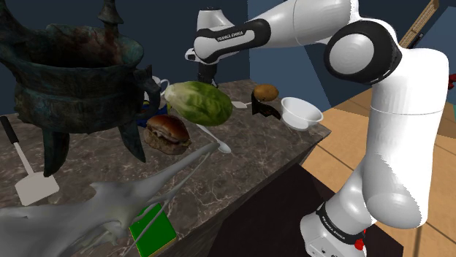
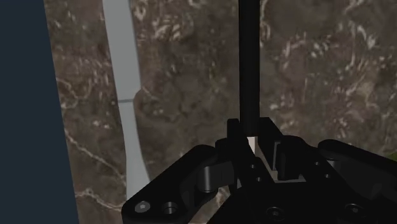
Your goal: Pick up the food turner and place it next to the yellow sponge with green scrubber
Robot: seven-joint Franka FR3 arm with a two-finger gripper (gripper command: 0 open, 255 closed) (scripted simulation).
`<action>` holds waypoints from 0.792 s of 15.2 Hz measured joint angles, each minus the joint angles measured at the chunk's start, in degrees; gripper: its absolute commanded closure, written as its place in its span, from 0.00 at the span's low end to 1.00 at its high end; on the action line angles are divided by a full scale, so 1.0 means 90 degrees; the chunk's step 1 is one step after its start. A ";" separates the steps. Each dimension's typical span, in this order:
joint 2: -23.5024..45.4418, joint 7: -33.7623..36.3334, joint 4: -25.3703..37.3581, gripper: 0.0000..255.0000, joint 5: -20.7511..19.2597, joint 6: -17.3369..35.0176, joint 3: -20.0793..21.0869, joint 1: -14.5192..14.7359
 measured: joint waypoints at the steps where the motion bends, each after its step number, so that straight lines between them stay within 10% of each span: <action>1: -0.0013 0.0002 0.0065 1.00 0.0001 -0.0079 0.0002 0.0007; 12: -0.0283 -0.0086 0.0617 1.00 -0.0005 -0.0894 -0.0013 0.0014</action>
